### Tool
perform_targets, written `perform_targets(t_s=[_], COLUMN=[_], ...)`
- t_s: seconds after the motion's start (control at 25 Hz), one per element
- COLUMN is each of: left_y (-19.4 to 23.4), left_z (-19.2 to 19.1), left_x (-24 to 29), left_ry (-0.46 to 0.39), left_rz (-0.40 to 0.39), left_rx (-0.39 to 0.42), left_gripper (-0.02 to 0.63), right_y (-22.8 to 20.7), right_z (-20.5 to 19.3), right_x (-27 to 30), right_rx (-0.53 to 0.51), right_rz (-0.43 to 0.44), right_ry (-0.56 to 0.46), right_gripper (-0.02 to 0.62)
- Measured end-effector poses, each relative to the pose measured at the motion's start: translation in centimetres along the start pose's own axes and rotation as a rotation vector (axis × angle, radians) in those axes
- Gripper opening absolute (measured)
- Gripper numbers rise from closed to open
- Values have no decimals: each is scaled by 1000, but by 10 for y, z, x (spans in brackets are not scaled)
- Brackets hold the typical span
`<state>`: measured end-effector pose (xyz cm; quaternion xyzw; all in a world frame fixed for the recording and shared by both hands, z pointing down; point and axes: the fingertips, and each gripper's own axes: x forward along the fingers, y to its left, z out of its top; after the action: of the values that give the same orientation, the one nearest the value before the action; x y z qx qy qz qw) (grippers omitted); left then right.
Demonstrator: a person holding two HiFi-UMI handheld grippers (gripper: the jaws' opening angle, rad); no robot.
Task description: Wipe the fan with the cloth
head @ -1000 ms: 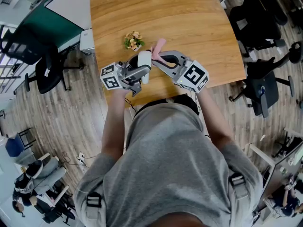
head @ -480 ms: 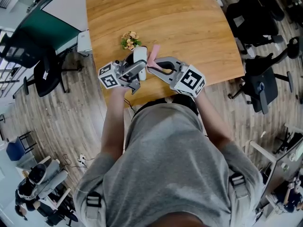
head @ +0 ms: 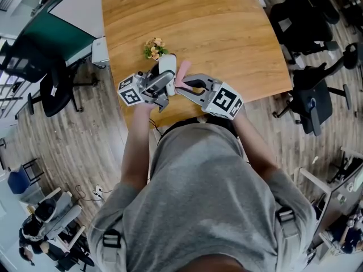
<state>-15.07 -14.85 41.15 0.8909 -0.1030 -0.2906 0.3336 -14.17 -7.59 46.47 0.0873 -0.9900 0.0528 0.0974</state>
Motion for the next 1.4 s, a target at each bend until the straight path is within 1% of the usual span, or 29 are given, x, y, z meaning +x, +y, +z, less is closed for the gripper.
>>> perform_targets(t_s=[0.16,0.36,0.48,0.6,0.76,0.96,1.16,1.28,1.4], left_y=[2,17,23,26,32,30,27,23,15], left_z=[3,1,-5,-12,-14,-10,2,9,10], left_x=[2,1,5,7,10,11,9,9,10], left_ry=[-3,20,37,56,35,25,1,-18,-23], left_rz=[9,93,130,157,176,176,155,138,96], left_rx=[11,49,69,77,69,71,74,73,53], left_gripper=[380,380,380,380,380,380,380,380,380], right_y=[5,16,13,5,-5,-3,4,-1,-10], right_z=[-10,-9,1,13,15,5,-10,-17,-25], right_x=[1,7,9,8,6,6,4,1,-2], right_rx=[-1,-11,-19,-7,6,25,26,32,17], right_rz=[15,28,6,-46,-68,-49,-17,-29,-58], right_ry=[32,31,3,-39,-53,-48,-12,5,33], right_gripper=[32,32,32,32,32,32,32,32,32])
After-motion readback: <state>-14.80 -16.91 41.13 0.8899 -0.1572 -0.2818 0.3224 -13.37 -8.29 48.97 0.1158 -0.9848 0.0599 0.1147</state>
